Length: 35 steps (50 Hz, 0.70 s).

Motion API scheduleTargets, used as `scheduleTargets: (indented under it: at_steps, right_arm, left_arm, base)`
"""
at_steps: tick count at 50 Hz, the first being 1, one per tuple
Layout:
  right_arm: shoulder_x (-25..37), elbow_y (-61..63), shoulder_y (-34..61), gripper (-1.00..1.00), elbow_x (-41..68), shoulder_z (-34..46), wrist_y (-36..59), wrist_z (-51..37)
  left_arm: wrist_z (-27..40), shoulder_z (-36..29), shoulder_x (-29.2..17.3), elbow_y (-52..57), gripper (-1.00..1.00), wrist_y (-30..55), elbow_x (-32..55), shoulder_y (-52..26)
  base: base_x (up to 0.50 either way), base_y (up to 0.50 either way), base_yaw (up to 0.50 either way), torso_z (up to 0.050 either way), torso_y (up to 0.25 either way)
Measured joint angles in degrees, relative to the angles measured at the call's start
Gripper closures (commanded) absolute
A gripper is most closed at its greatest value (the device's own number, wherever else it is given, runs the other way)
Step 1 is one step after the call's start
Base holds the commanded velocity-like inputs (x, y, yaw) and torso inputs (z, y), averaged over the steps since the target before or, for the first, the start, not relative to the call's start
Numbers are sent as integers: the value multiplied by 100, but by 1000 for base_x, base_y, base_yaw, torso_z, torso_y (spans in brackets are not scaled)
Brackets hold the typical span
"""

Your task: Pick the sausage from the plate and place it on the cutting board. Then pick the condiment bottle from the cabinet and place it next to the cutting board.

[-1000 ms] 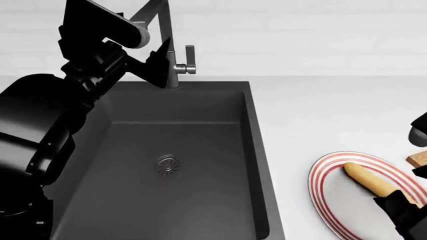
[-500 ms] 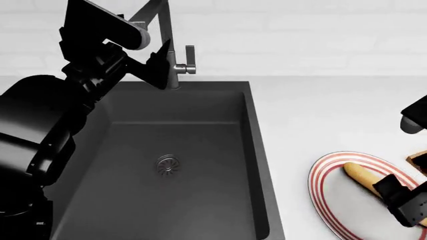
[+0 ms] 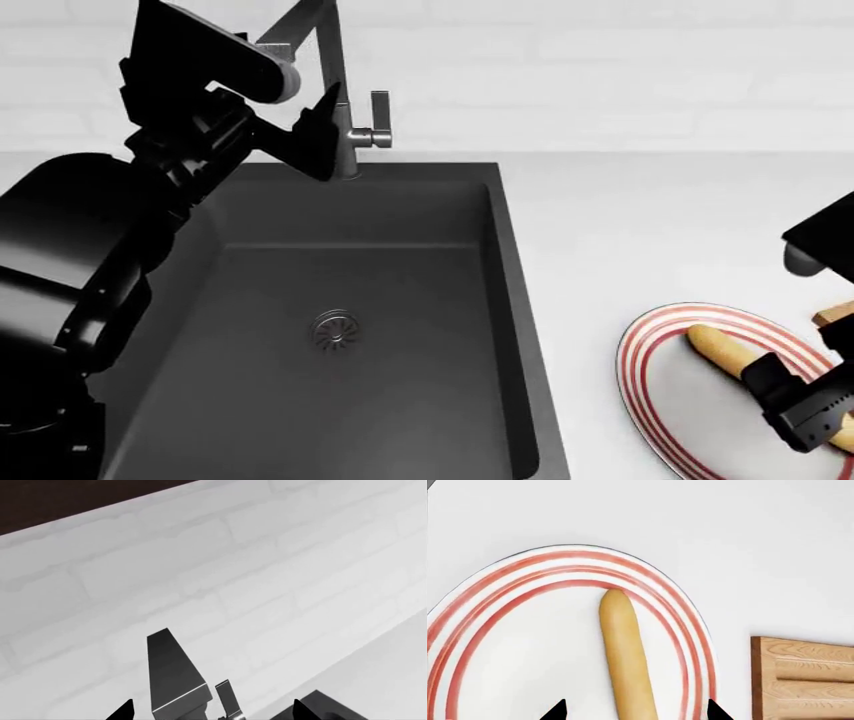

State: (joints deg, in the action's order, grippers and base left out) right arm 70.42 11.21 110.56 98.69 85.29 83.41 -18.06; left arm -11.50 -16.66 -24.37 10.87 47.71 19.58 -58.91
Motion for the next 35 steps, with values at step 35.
scheduleTargets:
  at_steps: [35]
  right_arm:
    - [-152, -169, -257, -100, -167, 323, -145, 27]
  left_arm:
    - [29, -11, -40, -2, -100, -23, 44, 37]
  base:
    - [0, 0, 0, 0, 0]
